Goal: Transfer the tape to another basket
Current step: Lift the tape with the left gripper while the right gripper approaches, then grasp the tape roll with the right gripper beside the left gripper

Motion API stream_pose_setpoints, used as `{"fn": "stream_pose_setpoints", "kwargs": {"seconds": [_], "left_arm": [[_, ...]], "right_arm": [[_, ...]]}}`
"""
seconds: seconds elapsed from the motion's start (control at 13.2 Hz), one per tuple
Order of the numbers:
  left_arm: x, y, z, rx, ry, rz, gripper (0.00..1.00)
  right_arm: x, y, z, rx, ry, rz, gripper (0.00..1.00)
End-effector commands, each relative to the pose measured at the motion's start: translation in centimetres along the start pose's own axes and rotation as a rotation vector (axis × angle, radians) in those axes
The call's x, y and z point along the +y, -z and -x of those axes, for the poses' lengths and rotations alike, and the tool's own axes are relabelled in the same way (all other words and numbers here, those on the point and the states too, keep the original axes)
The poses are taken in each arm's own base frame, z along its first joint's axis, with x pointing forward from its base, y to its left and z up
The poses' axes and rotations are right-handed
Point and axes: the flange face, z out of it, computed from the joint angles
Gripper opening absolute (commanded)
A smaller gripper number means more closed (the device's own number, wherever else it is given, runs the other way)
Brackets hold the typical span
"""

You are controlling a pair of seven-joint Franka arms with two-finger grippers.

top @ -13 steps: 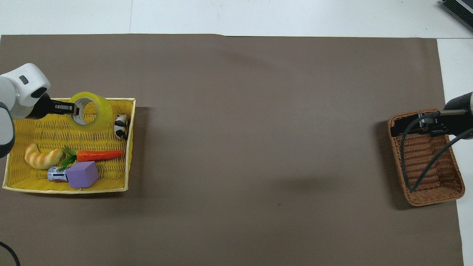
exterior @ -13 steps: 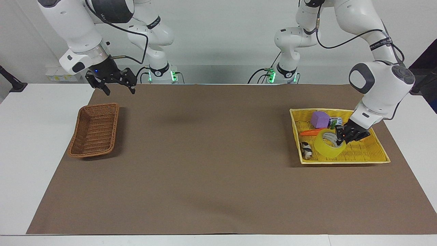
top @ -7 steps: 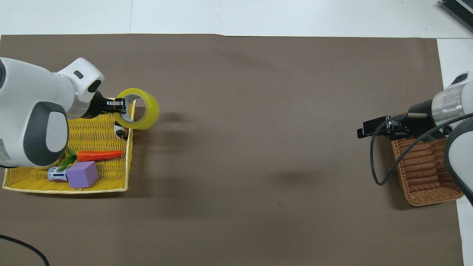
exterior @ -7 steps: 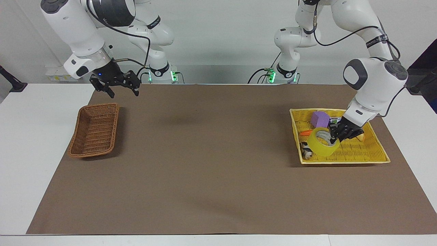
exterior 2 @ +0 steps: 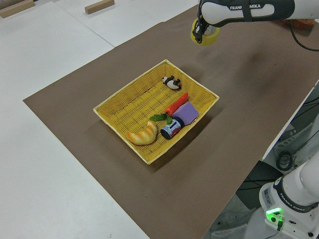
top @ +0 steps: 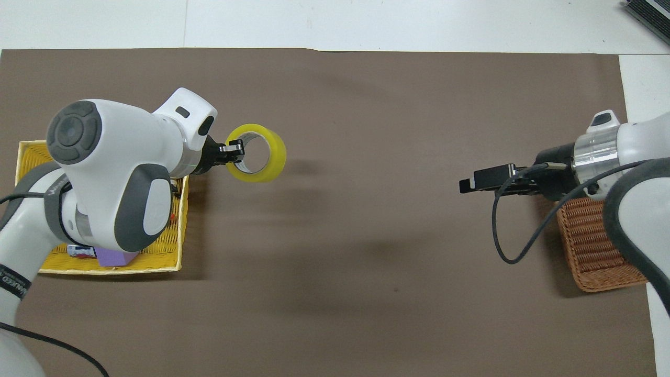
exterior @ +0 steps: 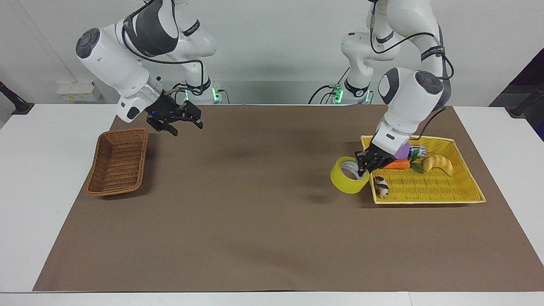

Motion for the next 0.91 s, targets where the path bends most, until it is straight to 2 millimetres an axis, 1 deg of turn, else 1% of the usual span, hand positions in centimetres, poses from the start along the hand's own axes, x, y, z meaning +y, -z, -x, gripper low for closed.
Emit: {"fn": "stream_pose_setpoints", "kwargs": {"seconds": [0.0, 0.15, 0.23, 0.38, 0.45, 0.53, 0.6, 0.68, 0.83], "left_arm": [[2.6, 0.0, 1.2, 0.01, 0.049, 0.067, 0.0], [5.0, 0.0, 2.2, 0.032, 0.091, 0.096, 0.0], [6.5, -0.1, 3.0, 0.034, 0.105, 0.108, 0.0], [9.3, -0.4, 4.9, 0.032, 0.122, 0.126, 0.0], [10.5, -0.5, 5.8, 0.03, 0.127, 0.134, 0.0], [11.3, -0.8, 6.4, 0.025, 0.132, 0.137, 0.0], [12.0, -1.3, 7.1, 0.015, 0.126, 0.134, 0.0], [12.4, -1.3, 7.4, 0.012, 0.128, 0.135, 0.0], [13.2, -1.4, 8.4, 0.001, 0.127, 0.136, 0.0]], "right_arm": [[-2.4, -4.9, 1.3, 0.04, 0.007, -0.034, 1.0], [-3.8, -8.2, 2.2, 0.068, -0.009, -0.016, 1.0], [-5.1, -10.3, 2.8, 0.077, -0.005, -0.013, 1.0], [-6.9, -13.6, 4.0, 0.174, -0.053, -0.051, 1.0], [-7.4, -14.9, 4.7, 0.221, -0.078, -0.074, 1.0], [-8.3, -16.3, 5.1, 0.262, -0.088, -0.088, 1.0], [-8.2, -16.3, 5.1, 0.297, -0.13, -0.119, 1.0], [-8.0, -16.0, 4.8, 0.333, -0.168, -0.154, 1.0], [-7.4, -15.7, 4.6, 0.393, -0.179, -0.186, 1.0]]}}
